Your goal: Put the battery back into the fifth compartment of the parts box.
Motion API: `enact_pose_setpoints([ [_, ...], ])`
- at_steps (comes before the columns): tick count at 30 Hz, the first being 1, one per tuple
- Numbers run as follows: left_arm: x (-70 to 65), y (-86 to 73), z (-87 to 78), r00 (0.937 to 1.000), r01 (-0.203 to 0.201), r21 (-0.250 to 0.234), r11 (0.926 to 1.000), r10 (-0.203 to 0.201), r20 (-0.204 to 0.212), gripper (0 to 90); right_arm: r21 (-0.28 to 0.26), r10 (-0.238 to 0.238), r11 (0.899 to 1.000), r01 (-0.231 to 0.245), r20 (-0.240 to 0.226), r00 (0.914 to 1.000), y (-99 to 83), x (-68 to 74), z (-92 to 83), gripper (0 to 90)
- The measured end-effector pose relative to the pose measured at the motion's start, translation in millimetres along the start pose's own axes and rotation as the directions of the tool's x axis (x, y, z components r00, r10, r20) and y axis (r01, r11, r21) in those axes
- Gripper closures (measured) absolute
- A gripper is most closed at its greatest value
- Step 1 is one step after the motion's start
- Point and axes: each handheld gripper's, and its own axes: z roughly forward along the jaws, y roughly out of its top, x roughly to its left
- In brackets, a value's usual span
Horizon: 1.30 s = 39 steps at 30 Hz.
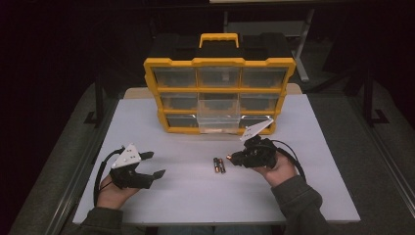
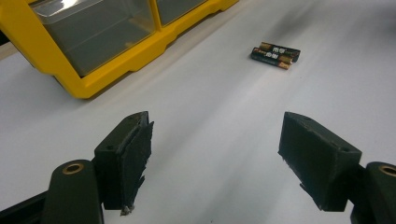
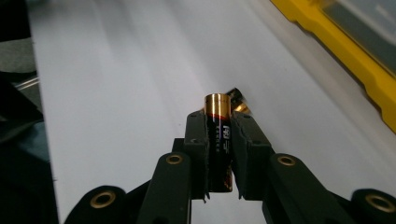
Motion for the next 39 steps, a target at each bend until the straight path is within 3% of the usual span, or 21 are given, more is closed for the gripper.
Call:
enact_pose_setpoints([
  [3,-0.2,-0.4,-0.7,0.9998,0.019,-0.011,0.9998,-0.019,0.0,24.7,-0.012,-0.015,1.0,0.015,-0.025,0.9996,7.1,0.5,-8.6,75.9],
  [7,2.1,-0.3,-1.8,1.0,0.002,-0.013,0.9999,-0.002,-0.007,24.7,-0.024,-0.041,0.999,0.04,-0.046,0.9981,17.7,1.7,-17.6,75.9],
  [12,2.3,-0.3,-2.9,1.0,0.0,-0.013,0.9999,0.0,-0.006,24.7,-0.014,-0.079,0.997,0.078,-0.05,0.9956,30.1,2.4,-23.0,75.9],
  [14,1.5,-0.5,-2.1,0.9998,0.022,-0.034,0.9992,-0.022,-0.004,24.7,-0.009,-0.087,0.996,0.087,-0.049,0.995,35.5,3.3,-26.2,75.9],
  [15,2.1,-0.5,-2.7,0.9998,0.018,-0.033,0.9993,-0.018,-0.006,24.7,-0.014,-0.115,0.993,0.114,-0.048,0.9923,37.9,2.2,-27.2,75.9],
  [21,1.6,-0.5,-3.3,0.9999,0.014,-0.03,0.9995,-0.014,-0.007,24.7,-0.017,-0.148,0.989,0.148,-0.052,0.9876,52.4,3.4,-38.9,75.9],
  [32,3.2,-1.3,-3.1,0.9999,0.007,-0.031,0.9995,-0.008,-0.009,24.7,-0.035,-0.158,0.987,0.156,-0.062,0.9855,79.9,-3.3,-59.0,75.9],
  [39,3.7,-1.9,-3.3,0.9997,0.022,-0.035,0.9991,-0.023,-0.007,24.7,-0.047,-0.198,0.98,0.195,-0.051,0.979,100.0,-4.5,-68.8,75.9],
])
